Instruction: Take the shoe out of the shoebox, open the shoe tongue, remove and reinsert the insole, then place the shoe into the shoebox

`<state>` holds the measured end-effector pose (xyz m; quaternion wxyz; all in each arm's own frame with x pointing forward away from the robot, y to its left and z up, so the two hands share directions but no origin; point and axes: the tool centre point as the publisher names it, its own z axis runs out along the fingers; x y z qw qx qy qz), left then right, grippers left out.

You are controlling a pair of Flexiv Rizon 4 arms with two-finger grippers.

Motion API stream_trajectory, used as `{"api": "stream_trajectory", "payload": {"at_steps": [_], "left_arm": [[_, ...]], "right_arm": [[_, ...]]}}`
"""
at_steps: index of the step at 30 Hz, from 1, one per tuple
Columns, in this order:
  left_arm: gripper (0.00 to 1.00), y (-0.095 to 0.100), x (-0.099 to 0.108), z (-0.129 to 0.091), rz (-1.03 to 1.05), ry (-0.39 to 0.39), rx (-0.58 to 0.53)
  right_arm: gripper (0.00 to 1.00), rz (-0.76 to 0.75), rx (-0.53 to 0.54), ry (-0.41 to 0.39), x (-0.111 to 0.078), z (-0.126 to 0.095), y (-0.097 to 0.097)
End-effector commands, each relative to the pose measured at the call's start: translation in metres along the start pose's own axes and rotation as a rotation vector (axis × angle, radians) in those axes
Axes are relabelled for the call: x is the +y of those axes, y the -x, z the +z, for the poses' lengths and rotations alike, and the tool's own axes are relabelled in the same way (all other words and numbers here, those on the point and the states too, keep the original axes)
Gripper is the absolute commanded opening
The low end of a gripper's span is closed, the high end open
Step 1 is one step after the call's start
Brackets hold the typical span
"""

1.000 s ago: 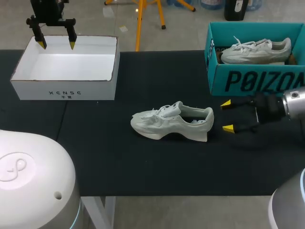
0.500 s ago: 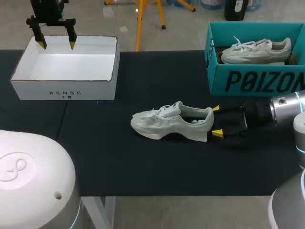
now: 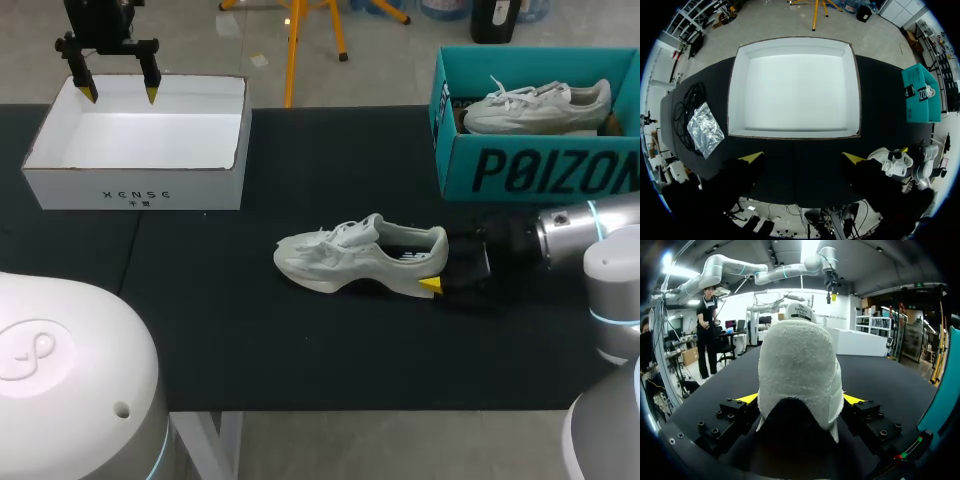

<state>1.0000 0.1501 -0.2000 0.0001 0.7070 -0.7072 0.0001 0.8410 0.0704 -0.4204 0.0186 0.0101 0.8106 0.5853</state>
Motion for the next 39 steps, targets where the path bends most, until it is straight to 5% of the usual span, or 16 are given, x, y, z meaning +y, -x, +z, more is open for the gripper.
{"api": "stream_trajectory", "payload": {"at_steps": [1,3,4,5,19,27,32,39], "left_arm": [[1.0,0.0,0.0,0.0,0.0,0.0,0.0],[1.0,0.0,0.0,0.0,0.0,0.0,0.0],[1.0,0.0,0.0,0.0,0.0,0.0,0.0],[1.0,0.0,0.0,0.0,0.0,0.0,0.0],[1.0,0.0,0.0,0.0,0.0,0.0,0.0],[1.0,-0.112,0.005,-0.011,0.105,-0.032,0.039],[1.0,-0.188,0.033,-0.004,0.114,-0.009,0.045],[1.0,-0.268,0.091,0.009,0.103,-0.004,0.007]], "right_arm": [[1.0,0.005,0.003,0.0,-0.005,0.006,0.001],[1.0,0.011,0.002,0.001,-0.007,0.007,0.0],[0.09,0.015,-0.008,0.003,-0.008,0.007,-0.001],[0.0,0.022,-0.007,0.014,-0.009,0.006,-0.001],[0.0,0.029,-0.011,0.02,-0.01,0.006,-0.001],[0.0,0.029,-0.011,0.02,-0.01,0.006,-0.001],[0.0,0.029,-0.011,0.02,-0.01,0.006,-0.001],[0.0,0.029,-0.011,0.02,-0.01,0.006,-0.001]]}}
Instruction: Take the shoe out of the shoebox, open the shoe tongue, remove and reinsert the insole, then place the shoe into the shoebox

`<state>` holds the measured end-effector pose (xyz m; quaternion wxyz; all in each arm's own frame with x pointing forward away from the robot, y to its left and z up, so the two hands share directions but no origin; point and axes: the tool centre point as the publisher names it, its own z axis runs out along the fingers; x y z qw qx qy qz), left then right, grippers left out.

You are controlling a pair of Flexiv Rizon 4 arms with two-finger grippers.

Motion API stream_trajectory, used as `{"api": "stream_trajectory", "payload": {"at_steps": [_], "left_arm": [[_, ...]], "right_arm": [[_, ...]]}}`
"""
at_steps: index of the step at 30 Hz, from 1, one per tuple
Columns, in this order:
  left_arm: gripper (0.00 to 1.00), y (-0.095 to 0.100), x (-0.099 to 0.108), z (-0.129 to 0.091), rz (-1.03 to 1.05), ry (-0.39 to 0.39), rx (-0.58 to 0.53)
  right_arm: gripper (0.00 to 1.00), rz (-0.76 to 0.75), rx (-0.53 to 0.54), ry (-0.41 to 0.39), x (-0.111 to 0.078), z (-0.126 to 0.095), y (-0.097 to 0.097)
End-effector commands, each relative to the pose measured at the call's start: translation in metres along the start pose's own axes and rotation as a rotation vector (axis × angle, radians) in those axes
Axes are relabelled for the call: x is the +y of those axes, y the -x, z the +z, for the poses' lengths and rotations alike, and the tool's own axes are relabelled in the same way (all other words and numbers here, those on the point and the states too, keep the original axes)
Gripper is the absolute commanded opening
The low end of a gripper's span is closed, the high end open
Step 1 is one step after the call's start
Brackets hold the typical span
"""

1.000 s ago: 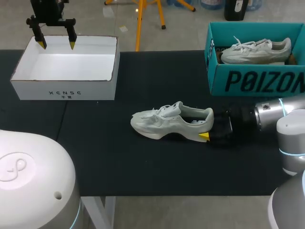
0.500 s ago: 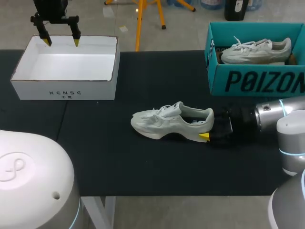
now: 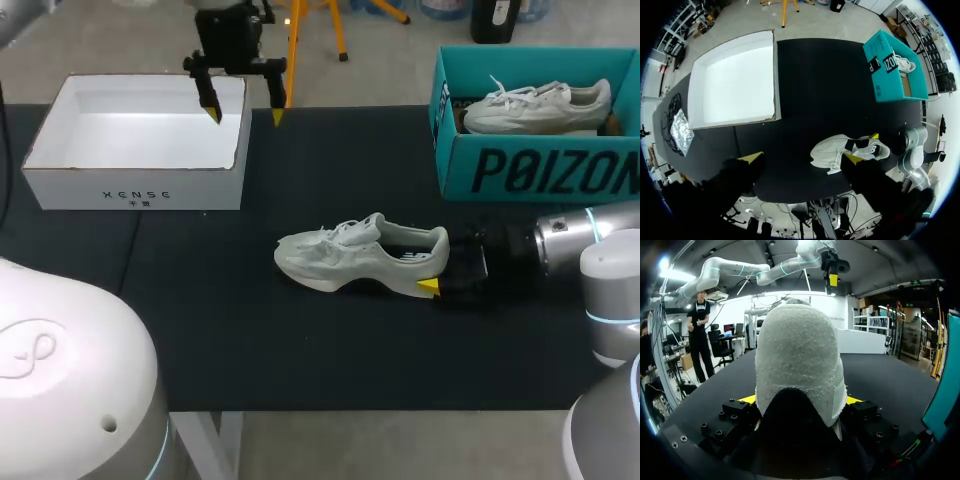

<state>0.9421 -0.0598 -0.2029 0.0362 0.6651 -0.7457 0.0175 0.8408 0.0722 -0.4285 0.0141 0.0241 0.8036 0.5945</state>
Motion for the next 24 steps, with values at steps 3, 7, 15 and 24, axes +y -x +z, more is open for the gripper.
{"api": "stream_trajectory", "payload": {"at_steps": [3,7,15,24], "left_arm": [[1.0,-0.086,0.051,0.018,0.021,-0.012,-0.066],[1.0,-0.086,0.051,0.018,0.021,-0.012,-0.066],[1.0,-0.086,0.051,0.018,0.021,-0.012,-0.066],[1.0,-0.115,0.065,0.034,0.073,0.009,-0.076]], "right_arm": [[0.0,0.0,-0.002,-0.002,-0.003,0.002,-0.001],[0.0,0.0,-0.002,-0.002,-0.003,0.002,-0.001],[0.0,0.0,-0.002,-0.002,-0.003,0.002,-0.001],[0.0,0.0,-0.002,-0.002,-0.003,0.002,-0.001]]}}
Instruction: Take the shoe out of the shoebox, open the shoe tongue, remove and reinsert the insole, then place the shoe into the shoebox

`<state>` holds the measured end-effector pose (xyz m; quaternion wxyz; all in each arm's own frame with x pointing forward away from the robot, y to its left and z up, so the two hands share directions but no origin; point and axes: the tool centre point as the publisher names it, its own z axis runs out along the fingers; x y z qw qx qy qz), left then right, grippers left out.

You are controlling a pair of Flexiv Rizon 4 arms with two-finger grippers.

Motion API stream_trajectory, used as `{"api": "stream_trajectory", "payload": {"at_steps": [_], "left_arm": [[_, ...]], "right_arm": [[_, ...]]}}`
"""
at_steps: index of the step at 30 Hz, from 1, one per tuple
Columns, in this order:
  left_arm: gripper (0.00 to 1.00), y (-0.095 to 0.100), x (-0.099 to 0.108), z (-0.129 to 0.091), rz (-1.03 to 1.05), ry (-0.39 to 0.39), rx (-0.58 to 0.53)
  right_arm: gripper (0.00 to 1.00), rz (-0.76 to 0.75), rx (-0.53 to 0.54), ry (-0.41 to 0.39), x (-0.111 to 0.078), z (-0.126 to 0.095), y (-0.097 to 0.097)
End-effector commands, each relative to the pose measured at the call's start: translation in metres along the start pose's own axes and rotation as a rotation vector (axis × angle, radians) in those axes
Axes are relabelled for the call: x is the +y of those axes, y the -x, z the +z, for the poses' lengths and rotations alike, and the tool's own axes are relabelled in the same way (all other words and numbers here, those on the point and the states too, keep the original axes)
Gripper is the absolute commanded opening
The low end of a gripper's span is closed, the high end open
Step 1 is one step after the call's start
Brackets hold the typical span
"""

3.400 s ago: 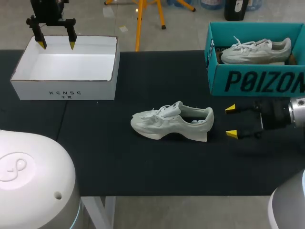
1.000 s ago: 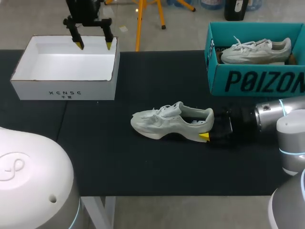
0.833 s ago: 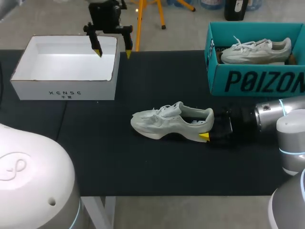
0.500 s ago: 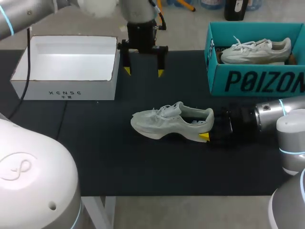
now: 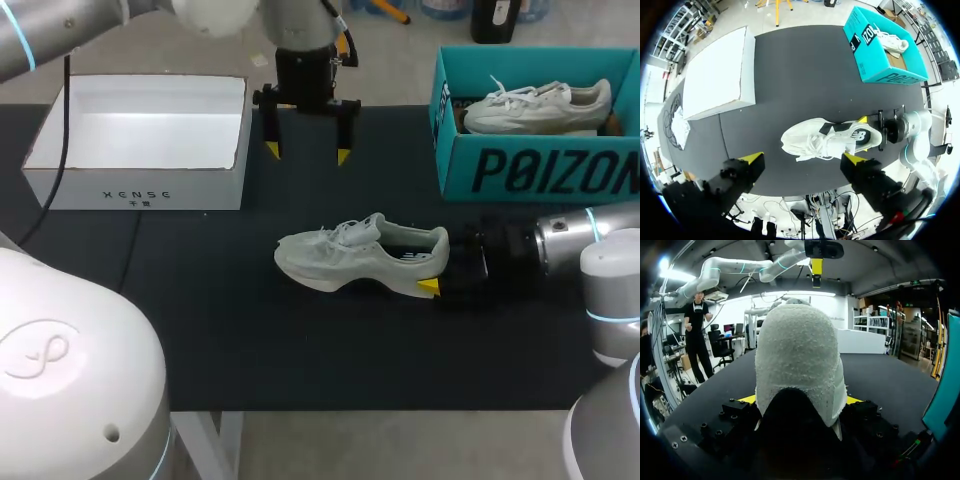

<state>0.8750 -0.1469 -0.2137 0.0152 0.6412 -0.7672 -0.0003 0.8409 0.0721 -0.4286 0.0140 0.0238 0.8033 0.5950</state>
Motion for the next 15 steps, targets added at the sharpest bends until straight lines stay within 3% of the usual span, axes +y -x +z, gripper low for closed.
{"api": "stream_trajectory", "payload": {"at_steps": [1,8,15], "left_arm": [[1.0,-0.03,0.01,0.018,0.021,0.015,-0.018],[1.0,-0.058,0.028,0.05,0.017,0.063,-0.056],[1.0,-0.075,0.029,0.073,-0.002,0.076,-0.094]], "right_arm": [[0.0,0.001,-0.002,-0.003,-0.003,0.002,-0.001],[0.0,0.001,-0.002,-0.003,-0.003,0.002,-0.001],[0.0,0.001,-0.002,-0.003,-0.003,0.002,-0.001]]}}
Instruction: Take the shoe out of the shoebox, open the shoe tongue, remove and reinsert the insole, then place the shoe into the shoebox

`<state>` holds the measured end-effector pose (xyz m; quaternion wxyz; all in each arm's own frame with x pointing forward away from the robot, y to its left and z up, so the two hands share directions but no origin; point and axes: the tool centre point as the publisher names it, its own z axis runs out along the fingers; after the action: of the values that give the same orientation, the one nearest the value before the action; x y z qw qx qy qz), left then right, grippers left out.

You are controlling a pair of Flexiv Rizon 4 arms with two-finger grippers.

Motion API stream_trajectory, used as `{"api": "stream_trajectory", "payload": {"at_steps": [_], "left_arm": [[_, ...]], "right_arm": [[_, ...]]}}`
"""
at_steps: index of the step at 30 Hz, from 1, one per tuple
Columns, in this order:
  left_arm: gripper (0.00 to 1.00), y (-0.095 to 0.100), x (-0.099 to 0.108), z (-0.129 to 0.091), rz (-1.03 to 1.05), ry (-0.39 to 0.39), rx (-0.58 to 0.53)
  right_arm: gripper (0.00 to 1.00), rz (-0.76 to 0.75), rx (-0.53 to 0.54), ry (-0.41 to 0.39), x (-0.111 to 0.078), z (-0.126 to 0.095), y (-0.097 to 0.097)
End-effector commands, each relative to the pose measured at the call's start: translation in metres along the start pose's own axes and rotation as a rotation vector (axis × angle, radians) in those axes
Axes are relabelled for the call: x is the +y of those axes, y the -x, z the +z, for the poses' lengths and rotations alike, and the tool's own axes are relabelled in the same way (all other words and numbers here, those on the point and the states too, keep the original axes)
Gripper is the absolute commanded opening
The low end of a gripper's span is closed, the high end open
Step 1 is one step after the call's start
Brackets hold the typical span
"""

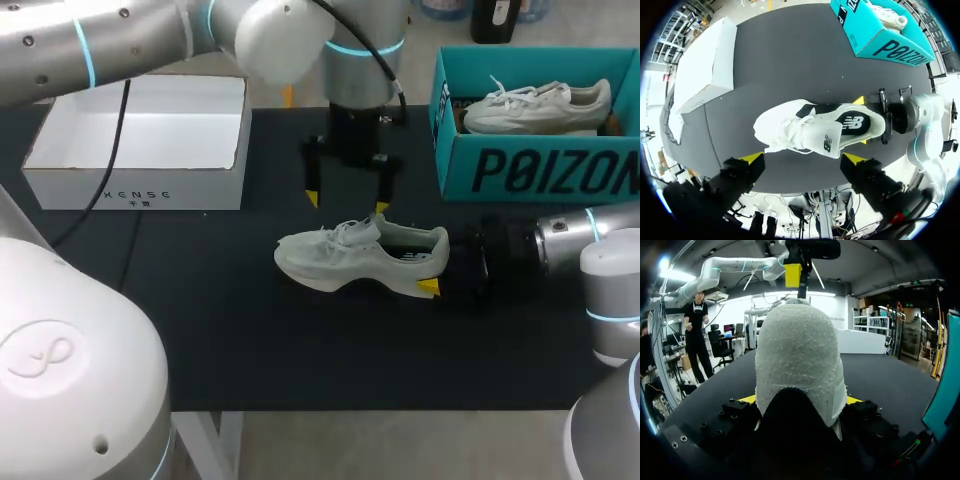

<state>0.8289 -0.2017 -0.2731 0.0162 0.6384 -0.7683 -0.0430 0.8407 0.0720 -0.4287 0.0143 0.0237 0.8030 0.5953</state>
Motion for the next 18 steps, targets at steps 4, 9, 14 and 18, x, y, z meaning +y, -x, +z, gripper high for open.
{"api": "stream_trajectory", "payload": {"at_steps": [4,9,14,18], "left_arm": [[1.0,-0.02,-0.005,0.023,-0.025,0.01,-0.08],[1.0,-0.028,-0.005,0.039,-0.03,0.013,-0.101],[1.0,-0.03,-0.002,0.045,-0.059,0.008,-0.137],[1.0,-0.026,0.0,0.053,-0.092,0.0,-0.167]], "right_arm": [[0.0,0.001,-0.002,-0.004,-0.002,0.002,-0.001],[0.0,0.001,-0.002,-0.004,-0.002,0.002,-0.001],[0.0,0.001,-0.002,-0.004,-0.002,0.002,-0.001],[0.0,0.001,-0.002,-0.004,-0.002,0.002,-0.001]]}}
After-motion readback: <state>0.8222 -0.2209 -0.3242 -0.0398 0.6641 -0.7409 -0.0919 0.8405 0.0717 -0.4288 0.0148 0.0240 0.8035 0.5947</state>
